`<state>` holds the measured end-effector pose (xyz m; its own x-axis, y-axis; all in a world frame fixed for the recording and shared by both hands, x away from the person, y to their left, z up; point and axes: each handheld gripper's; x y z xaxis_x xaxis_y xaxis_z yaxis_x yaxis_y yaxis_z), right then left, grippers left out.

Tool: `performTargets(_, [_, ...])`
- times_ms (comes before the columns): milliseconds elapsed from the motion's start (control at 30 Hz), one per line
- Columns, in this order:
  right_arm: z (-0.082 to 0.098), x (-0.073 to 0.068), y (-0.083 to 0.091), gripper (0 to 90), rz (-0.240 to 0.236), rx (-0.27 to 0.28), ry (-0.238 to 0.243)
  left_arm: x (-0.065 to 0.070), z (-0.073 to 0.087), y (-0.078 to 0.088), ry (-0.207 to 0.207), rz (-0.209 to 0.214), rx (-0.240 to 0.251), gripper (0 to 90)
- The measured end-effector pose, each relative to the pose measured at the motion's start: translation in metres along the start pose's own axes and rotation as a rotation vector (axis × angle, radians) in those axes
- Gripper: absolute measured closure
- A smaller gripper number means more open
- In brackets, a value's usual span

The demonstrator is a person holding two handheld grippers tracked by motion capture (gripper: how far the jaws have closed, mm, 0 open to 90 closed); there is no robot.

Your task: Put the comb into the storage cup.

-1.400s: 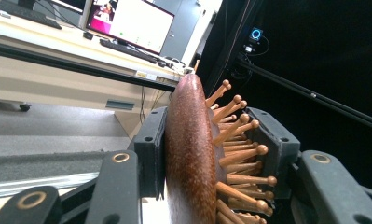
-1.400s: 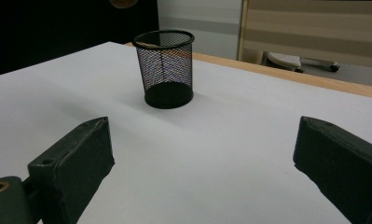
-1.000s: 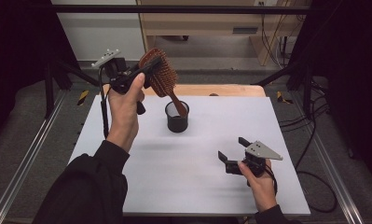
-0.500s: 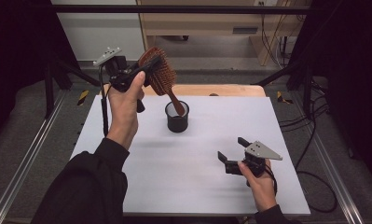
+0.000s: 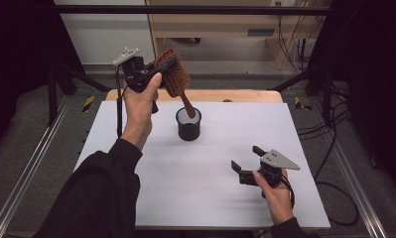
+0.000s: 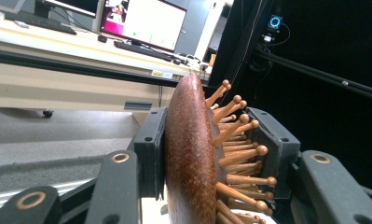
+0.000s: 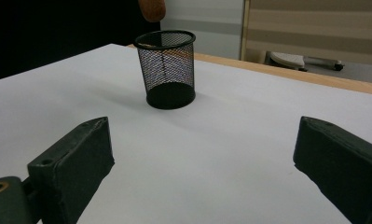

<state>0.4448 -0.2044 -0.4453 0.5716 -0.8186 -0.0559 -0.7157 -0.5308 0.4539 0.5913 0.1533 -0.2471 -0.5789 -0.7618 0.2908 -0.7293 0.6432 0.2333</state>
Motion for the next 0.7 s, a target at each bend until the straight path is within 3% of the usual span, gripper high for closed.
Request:
performTargets(100, [0.000,0.001,-0.001,5.6,0.000,-0.001,0.007,0.003,0.000,-0.006,-0.023,-0.012,-0.001,51.7])
performTargets(233, [0.001,0.003,0.000,6.4,0.010,0.007,0.004,0.000,0.001,-0.013,0.024,-0.002,0.004,51.7])
performTargets(367, [0.001,0.004,0.000,6.4,0.013,0.005,0.007,0.000,0.003,-0.021,-0.012,-0.036,-0.015,51.7])
performTargets(700, [0.001,0.002,-0.002,6.4,0.004,0.003,0.009,-0.009,0.007,-0.028,0.001,-0.055,-0.026,51.7])
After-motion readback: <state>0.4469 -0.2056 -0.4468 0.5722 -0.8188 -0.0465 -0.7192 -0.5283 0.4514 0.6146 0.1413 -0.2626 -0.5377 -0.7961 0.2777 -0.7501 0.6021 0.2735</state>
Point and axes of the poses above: each handheld gripper's, and its own axes: y roughly backward along the jaws, z roughly out of its underside, x roughly to its right, and after that the axes turned 12 degrees about -x, right-handed
